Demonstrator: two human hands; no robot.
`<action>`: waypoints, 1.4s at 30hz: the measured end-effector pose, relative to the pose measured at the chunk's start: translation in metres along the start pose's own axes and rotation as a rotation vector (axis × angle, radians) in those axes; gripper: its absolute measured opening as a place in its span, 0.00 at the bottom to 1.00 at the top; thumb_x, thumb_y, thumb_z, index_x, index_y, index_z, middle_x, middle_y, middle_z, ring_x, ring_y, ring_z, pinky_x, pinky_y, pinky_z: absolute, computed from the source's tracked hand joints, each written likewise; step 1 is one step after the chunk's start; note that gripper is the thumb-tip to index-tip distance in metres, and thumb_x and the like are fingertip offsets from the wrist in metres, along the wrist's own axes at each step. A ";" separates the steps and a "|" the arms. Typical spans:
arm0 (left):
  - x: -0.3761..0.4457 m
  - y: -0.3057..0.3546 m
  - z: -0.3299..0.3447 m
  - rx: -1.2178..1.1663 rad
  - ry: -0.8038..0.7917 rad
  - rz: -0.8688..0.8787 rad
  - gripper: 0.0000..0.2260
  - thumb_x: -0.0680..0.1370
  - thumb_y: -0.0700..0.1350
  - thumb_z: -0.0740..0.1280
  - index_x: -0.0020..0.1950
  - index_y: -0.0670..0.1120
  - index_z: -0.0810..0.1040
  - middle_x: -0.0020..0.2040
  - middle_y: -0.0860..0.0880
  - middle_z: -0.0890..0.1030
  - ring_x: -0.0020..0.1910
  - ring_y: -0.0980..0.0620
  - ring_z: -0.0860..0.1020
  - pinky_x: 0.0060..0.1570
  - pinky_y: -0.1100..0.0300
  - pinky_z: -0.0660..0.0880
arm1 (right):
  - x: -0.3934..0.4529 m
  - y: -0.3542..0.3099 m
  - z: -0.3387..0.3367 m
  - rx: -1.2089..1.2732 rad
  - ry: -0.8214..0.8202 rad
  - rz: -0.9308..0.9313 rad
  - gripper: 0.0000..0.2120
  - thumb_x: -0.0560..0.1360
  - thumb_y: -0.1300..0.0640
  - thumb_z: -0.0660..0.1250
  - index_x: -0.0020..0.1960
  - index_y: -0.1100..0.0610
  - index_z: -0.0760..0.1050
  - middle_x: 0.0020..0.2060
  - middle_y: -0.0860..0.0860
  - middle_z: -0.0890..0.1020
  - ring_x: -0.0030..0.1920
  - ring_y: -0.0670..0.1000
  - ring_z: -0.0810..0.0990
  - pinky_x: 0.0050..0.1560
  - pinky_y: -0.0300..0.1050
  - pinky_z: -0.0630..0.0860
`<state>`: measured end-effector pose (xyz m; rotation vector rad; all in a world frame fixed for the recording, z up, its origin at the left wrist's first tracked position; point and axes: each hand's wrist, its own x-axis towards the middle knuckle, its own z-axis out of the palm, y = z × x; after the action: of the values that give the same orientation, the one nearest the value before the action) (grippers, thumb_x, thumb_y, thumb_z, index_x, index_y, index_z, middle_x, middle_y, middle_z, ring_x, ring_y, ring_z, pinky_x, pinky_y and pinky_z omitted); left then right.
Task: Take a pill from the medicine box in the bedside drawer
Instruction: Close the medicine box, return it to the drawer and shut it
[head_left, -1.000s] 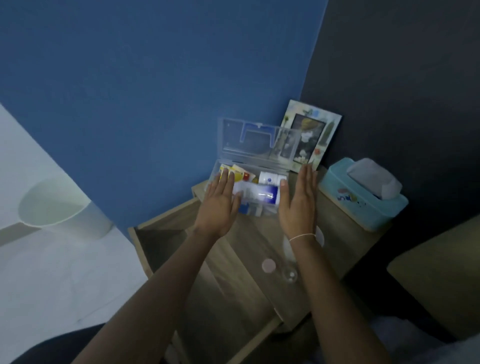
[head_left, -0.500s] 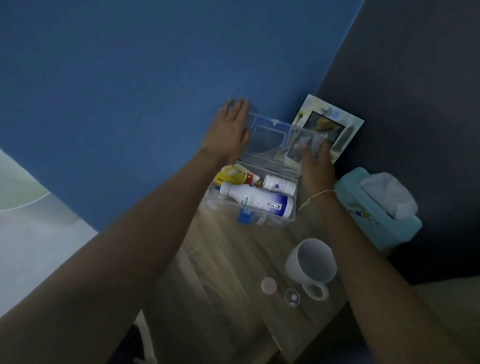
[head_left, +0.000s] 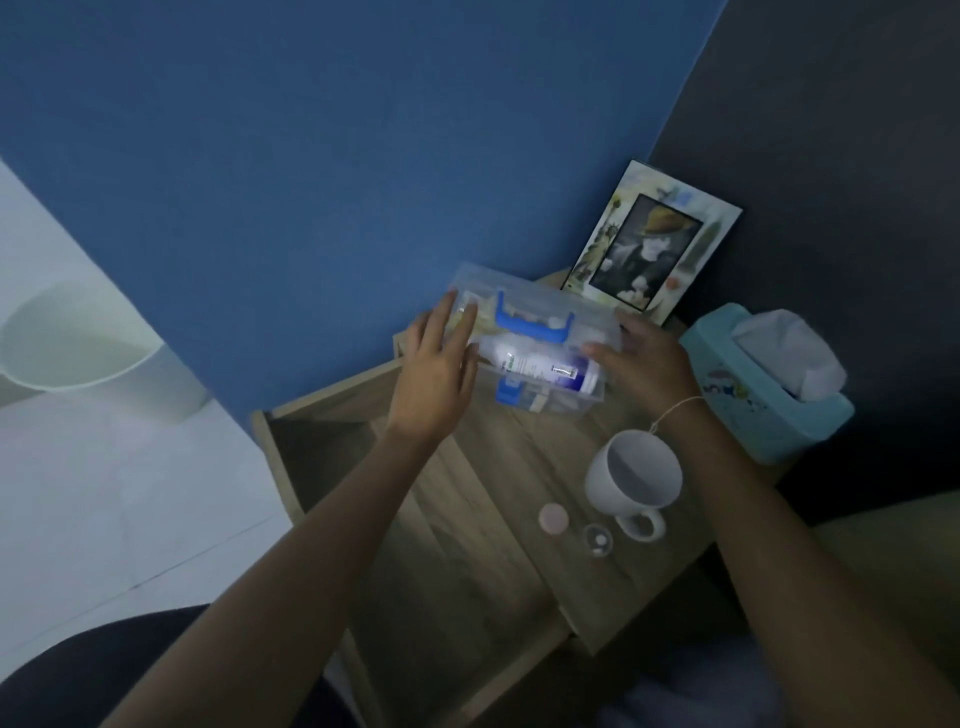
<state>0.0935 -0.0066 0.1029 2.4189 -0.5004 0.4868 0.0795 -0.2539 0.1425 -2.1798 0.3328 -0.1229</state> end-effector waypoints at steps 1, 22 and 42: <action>-0.008 0.000 0.002 0.019 -0.041 -0.014 0.19 0.80 0.41 0.60 0.72 0.41 0.68 0.75 0.38 0.64 0.64 0.36 0.68 0.66 0.46 0.66 | -0.004 0.001 0.002 -0.071 -0.034 -0.001 0.32 0.68 0.53 0.77 0.68 0.60 0.72 0.62 0.53 0.78 0.59 0.49 0.79 0.58 0.41 0.76; -0.014 -0.005 0.004 0.378 -0.341 0.060 0.35 0.77 0.53 0.64 0.77 0.44 0.50 0.77 0.38 0.56 0.78 0.39 0.51 0.75 0.44 0.51 | -0.023 -0.009 0.013 -0.560 -0.208 -0.058 0.28 0.79 0.52 0.63 0.75 0.61 0.60 0.78 0.57 0.55 0.75 0.57 0.60 0.72 0.48 0.59; 0.003 0.000 0.019 0.281 -0.175 0.195 0.22 0.80 0.53 0.59 0.70 0.43 0.69 0.69 0.38 0.73 0.70 0.39 0.69 0.72 0.43 0.62 | -0.032 -0.011 0.014 -0.636 -0.203 -0.086 0.28 0.81 0.51 0.59 0.76 0.60 0.56 0.78 0.57 0.54 0.76 0.58 0.57 0.74 0.53 0.60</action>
<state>0.0999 -0.0188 0.0901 2.7117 -0.7956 0.4541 0.0535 -0.2277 0.1443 -2.8073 0.1725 0.1827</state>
